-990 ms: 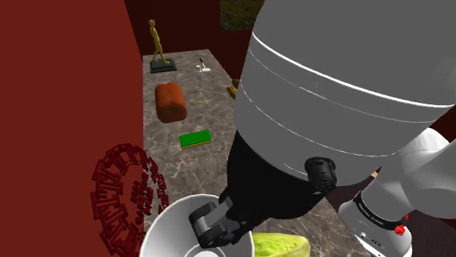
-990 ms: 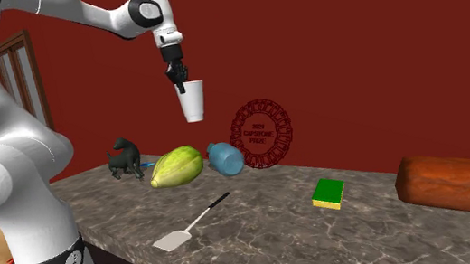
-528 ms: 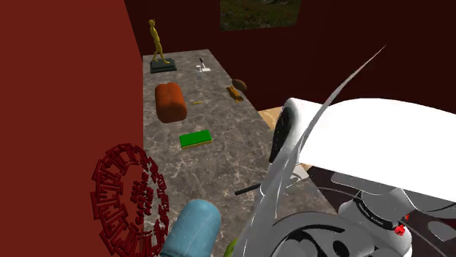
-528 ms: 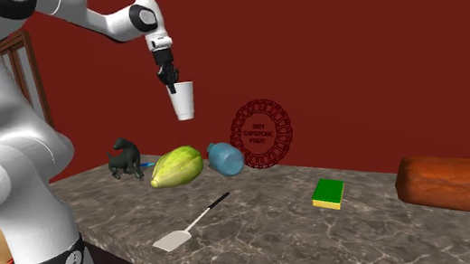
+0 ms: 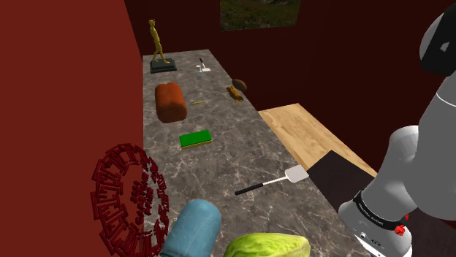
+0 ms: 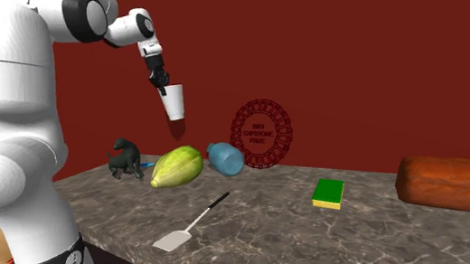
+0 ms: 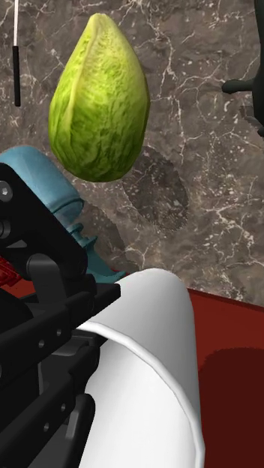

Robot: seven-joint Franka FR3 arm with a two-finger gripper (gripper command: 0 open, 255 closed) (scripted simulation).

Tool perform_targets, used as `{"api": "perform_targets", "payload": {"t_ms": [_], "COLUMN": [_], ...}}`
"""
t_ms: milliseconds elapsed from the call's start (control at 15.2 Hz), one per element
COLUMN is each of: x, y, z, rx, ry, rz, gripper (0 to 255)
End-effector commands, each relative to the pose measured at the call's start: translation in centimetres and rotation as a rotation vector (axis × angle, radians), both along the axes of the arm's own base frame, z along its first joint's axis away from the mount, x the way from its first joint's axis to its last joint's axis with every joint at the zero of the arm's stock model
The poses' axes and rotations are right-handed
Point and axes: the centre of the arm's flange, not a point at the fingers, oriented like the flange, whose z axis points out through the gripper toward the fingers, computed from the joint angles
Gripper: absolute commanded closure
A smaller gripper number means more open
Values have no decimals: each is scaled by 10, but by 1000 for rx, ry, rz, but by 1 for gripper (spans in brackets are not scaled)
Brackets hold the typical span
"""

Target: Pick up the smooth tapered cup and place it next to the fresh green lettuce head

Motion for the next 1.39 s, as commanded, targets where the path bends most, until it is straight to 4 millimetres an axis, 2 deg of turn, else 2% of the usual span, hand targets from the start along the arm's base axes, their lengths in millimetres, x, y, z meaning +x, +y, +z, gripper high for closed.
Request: {"api": "perform_targets", "payload": {"t_ms": [0,1320], "x": [-9,-9], "y": [10,10], "z": [-3,-109], "rx": [1,1], "ry": [-3,-3], "rz": [-5,-5], "gripper": [255,255]}}
